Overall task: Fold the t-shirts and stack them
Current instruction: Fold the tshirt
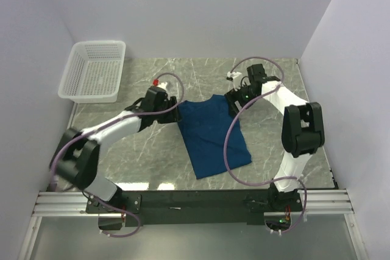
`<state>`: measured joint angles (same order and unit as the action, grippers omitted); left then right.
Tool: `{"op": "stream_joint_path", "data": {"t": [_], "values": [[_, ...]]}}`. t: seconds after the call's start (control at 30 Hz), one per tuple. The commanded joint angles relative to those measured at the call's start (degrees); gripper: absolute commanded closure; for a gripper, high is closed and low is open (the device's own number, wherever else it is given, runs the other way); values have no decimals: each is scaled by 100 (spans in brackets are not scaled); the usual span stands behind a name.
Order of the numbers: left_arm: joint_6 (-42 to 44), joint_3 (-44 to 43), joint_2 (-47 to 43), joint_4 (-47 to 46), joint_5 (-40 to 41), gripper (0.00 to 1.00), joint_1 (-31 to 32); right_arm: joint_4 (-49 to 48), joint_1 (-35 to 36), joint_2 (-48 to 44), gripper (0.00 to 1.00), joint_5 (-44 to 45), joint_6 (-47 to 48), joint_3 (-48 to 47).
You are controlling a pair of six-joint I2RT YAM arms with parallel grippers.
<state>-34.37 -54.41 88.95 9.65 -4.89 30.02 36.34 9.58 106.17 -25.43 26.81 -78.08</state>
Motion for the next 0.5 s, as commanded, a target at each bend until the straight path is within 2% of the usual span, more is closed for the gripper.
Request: {"op": "stream_joint_path", "data": {"t": [0.0, 0.03, 0.07, 0.1, 0.13, 0.17, 0.2, 0.23, 0.33, 0.4, 0.47], "values": [[737, 367, -1498, -770, -157, 43, 47, -425, -53, -1236, 2, -423, 858, 703], [1304, 535, -1729, -1189, -440, 42, 100, -408, -53, -1561, 0, -784, 1723, 985], [1580, 833, -1949, -1350, -695, 38, 283, -408, -79, -2295, 0, -1153, 2253, 1319], [1861, 975, -2308, -1456, -1046, 37, 407, -434, -97, -2685, 0, -1557, 2789, 2079], [2412, 1098, -2451, -1518, -1171, 35, 539, -408, -106, -3046, 0, -2110, 3900, 2461], [2670, 1247, -2548, -1466, -1216, 34, 827, -234, -97, -3615, 0, -2289, 4363, 2795], [3142, 1292, -2671, -1396, -1243, 34, 995, -93, -62, -3812, 0, -2378, 5221, 3234], [3373, 1328, -2716, -1291, -1208, 34, 1154, 717, -27, -3927, 1, -2396, 5865, 3342], [4095, 1486, -2725, -983, -710, 34, 1953, 2075, 114, -3867, 10, -1880, 7598, 3475], [4236, 1591, -2594, -737, -400, 34, 2673, 2106, 123, -4050, 14, -1590, 7847, 3877], [4202, 1767, -2340, -806, 266, 35, 3418, 1668, 166, -4551, 14, -1167, 8024, 4517]]}}
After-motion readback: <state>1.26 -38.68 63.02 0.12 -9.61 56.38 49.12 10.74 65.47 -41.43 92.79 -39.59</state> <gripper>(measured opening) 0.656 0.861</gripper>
